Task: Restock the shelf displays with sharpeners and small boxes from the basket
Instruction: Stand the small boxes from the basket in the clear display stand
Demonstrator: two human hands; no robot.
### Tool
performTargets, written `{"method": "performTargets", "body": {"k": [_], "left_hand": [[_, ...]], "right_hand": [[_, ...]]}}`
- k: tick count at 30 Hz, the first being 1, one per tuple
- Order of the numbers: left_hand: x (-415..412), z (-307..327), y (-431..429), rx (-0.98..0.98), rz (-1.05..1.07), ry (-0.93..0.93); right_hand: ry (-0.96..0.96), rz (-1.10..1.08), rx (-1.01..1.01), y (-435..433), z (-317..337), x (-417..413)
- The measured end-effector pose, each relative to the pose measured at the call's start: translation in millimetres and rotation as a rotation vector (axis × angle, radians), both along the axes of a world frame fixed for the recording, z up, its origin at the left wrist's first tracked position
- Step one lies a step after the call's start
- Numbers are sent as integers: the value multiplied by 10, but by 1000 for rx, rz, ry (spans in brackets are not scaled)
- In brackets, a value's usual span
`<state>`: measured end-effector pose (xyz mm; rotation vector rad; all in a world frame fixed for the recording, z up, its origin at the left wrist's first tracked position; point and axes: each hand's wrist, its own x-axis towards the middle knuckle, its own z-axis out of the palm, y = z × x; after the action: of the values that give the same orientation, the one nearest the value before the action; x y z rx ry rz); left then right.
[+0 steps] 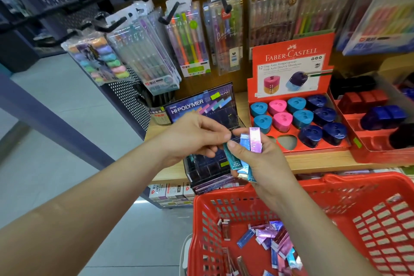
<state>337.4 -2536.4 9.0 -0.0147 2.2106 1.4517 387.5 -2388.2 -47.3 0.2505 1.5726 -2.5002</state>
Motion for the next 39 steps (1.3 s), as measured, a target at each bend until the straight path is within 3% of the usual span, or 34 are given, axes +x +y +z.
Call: {"method": "performTargets", "body": {"k": [4,6,8,12,21,28,34,36,37,39], "left_hand": [[-90,120,-183,35,183,127],[-170,190,-378,-61,301,282],[-211,187,-553,-203,359,411],[-184,-34,-663,-398,314,481],[-265,-394,-757,-549,281,541],[-304,-564,-720,-865,92,744],[-325,-561,-717,-1127,-10,809],[-310,-480,-664,-1070,26,753],[-293,-420,-617,-927,79,691],[-215,-267,-473,-406,208,410]], "right_hand": [[-159,46,-222,30,27,-8],[-238,60,-397,78,33,-15],[-253,69,-445,111,36,-17],[-217,93,-381,94,33,-4],[-186,101,-194,32,17,25],[-256,81,-279,33,-9,20],[-182,79,-152,30,-41,22],[-161,66,-124,31,-43,21],[-150,60,-99,33,-42,20],[-129,49,-35,36,-39,16]]}}
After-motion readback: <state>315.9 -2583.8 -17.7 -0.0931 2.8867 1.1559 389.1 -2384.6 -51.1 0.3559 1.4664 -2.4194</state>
